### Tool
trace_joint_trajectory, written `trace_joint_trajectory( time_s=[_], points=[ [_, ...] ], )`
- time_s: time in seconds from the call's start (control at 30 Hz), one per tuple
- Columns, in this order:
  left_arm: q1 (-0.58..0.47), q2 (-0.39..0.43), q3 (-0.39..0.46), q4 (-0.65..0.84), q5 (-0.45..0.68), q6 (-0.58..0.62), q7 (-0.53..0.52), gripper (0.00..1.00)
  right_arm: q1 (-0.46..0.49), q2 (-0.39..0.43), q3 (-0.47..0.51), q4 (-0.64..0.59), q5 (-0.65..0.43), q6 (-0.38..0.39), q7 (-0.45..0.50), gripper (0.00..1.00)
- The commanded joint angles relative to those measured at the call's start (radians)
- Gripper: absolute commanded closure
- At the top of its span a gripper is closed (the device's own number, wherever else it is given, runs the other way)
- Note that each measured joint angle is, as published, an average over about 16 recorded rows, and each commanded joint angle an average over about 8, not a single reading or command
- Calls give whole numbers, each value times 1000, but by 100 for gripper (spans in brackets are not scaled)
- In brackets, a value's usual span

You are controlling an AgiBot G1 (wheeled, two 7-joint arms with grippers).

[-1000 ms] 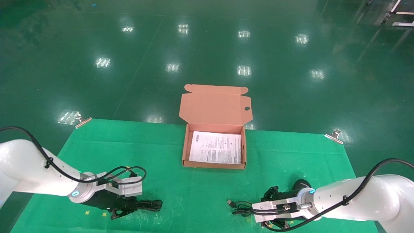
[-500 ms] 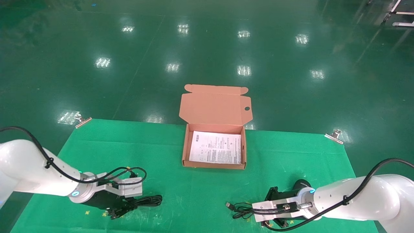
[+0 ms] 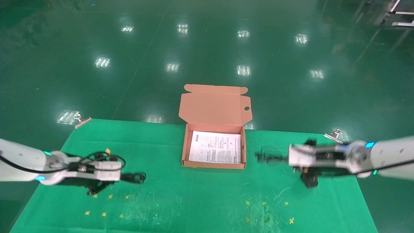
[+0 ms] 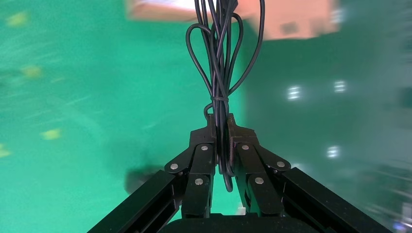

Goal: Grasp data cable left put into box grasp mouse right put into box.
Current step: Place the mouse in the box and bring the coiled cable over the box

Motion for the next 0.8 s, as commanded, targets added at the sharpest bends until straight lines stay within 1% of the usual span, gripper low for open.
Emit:
trace_joint_trajectory(
  time_s=[0.03, 0.17, 0.33, 0.57, 0.8],
  points=[
    [2, -42, -5, -87, 8, -3, -8, 100, 22, 25, 22, 17, 7, 13, 15, 100],
    [2, -76, -24, -208, 34, -30, -77, 100, 62, 27, 49, 44, 21, 41, 14, 100],
    [-10, -82, -49, -284, 60, -73, -149, 100, 107, -4, 67, 60, 39, 75, -7, 100],
    [-54, -41, -74, -303, 96, -128, -204, 100, 170, -92, 72, 31, 48, 123, -38, 100],
    [-100, 21, -81, -266, 170, -189, -237, 100, 236, -186, 73, -30, 54, 168, -70, 100]
  ],
)
